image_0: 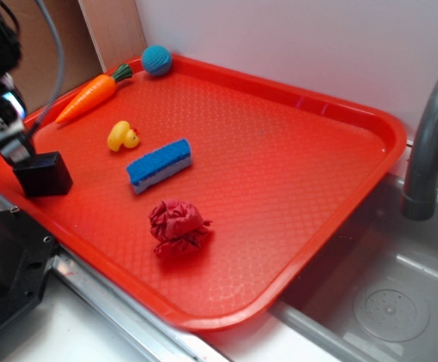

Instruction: Grab the black box.

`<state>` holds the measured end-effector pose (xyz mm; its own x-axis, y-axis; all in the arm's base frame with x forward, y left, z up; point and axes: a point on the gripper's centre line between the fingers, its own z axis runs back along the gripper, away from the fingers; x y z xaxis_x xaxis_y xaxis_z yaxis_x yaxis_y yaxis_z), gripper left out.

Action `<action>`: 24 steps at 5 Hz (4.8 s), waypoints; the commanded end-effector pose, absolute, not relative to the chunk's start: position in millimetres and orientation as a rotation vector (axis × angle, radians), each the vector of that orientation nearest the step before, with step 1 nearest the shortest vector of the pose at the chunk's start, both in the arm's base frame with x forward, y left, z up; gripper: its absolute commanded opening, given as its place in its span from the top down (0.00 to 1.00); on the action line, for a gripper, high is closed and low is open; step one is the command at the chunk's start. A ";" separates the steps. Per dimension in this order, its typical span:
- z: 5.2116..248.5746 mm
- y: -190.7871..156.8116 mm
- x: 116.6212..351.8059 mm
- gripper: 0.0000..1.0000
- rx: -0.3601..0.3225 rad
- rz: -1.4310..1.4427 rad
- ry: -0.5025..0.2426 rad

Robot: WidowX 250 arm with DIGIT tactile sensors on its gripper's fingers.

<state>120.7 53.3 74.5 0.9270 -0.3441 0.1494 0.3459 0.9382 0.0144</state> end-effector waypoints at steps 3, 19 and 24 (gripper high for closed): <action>13.0 19.6 136.3 0.13 -0.003 -0.434 0.086; 44.8 50.8 131.5 0.00 0.105 -0.478 0.142; 43.1 38.3 134.1 0.00 0.119 -0.082 0.050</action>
